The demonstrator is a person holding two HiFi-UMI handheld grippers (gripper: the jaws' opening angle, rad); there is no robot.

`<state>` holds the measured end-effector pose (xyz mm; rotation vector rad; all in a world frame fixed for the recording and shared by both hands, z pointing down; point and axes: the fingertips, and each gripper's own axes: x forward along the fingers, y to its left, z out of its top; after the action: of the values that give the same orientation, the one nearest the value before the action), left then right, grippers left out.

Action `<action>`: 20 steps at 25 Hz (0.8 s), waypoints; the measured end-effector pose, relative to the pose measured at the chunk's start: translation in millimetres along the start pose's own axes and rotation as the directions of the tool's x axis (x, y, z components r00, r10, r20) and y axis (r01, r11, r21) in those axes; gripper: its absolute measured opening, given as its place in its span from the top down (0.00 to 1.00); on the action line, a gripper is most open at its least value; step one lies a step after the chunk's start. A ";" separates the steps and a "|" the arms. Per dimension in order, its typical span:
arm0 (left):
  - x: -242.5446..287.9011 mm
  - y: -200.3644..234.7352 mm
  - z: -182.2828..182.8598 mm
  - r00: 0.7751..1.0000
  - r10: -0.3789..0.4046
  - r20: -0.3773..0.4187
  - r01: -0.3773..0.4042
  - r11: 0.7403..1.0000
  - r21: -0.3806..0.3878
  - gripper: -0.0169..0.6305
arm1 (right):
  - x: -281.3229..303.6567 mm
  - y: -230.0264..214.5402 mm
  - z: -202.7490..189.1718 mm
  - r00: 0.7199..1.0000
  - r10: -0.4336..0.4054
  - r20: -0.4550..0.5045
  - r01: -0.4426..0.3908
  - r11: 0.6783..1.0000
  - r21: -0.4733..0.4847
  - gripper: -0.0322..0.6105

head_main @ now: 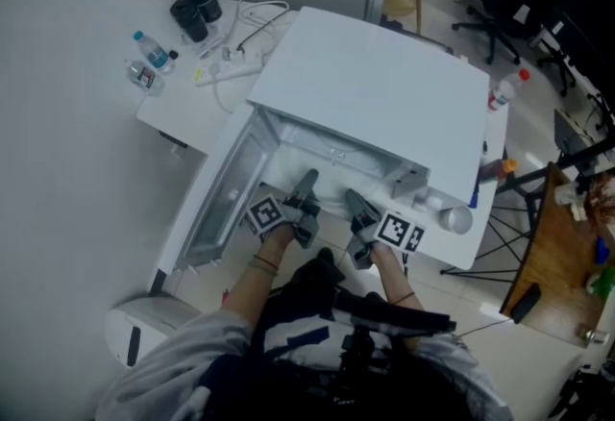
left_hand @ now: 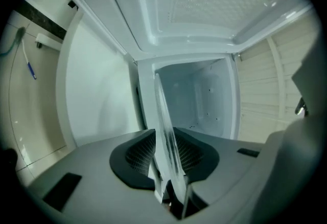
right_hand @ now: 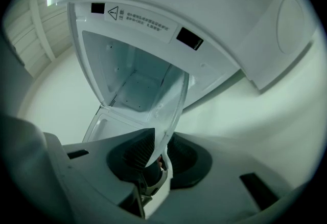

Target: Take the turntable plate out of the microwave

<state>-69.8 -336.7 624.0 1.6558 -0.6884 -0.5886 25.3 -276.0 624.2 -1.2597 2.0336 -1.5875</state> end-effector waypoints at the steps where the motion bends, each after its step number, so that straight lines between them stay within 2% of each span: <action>1: 5.4 -0.6 1.1 1.000 -0.014 -0.006 0.014 1.000 -0.008 0.86 | 0.5 2.0 -0.4 1.000 0.009 0.000 -0.009 1.000 0.000 0.84; 6: 21.1 -6.3 0.2 0.995 -0.098 -0.033 0.097 0.995 -0.020 0.88 | 1.1 -2.0 -1.5 1.000 -0.019 -0.007 0.019 1.000 -0.013 0.82; 8: 19.5 -6.4 -1.1 0.995 -0.085 -0.045 0.084 0.996 -0.027 0.92 | 0.7 0.6 -2.5 1.000 -0.008 -0.005 0.008 1.000 -0.020 0.82; 11: 13.5 -10.9 -3.7 0.997 -0.058 -0.051 0.057 0.998 -0.012 0.93 | -4.6 6.2 -3.9 1.000 -0.013 -0.021 0.011 0.998 -0.061 0.82; 14: 1.7 -19.9 -10.1 0.998 -0.064 -0.029 0.063 0.998 -0.023 0.93 | -12.7 6.5 -12.2 0.999 -0.029 -0.046 0.025 0.995 -0.095 0.81; 18: -13.8 -21.7 -15.5 0.998 -0.060 -0.005 0.060 0.998 0.001 0.93 | -20.6 14.1 -23.5 0.998 0.000 -0.069 -0.008 0.994 -0.111 0.80; 20: -18.2 -24.3 -20.1 0.998 -0.066 0.003 0.066 0.998 -0.016 0.93 | -25.8 16.1 -25.9 0.997 0.005 -0.075 -0.014 0.992 -0.124 0.79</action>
<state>-65.4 -306.6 604.1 1.6682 -0.6312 -0.6414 15.7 -239.2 612.0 -1.2484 2.2118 -1.5468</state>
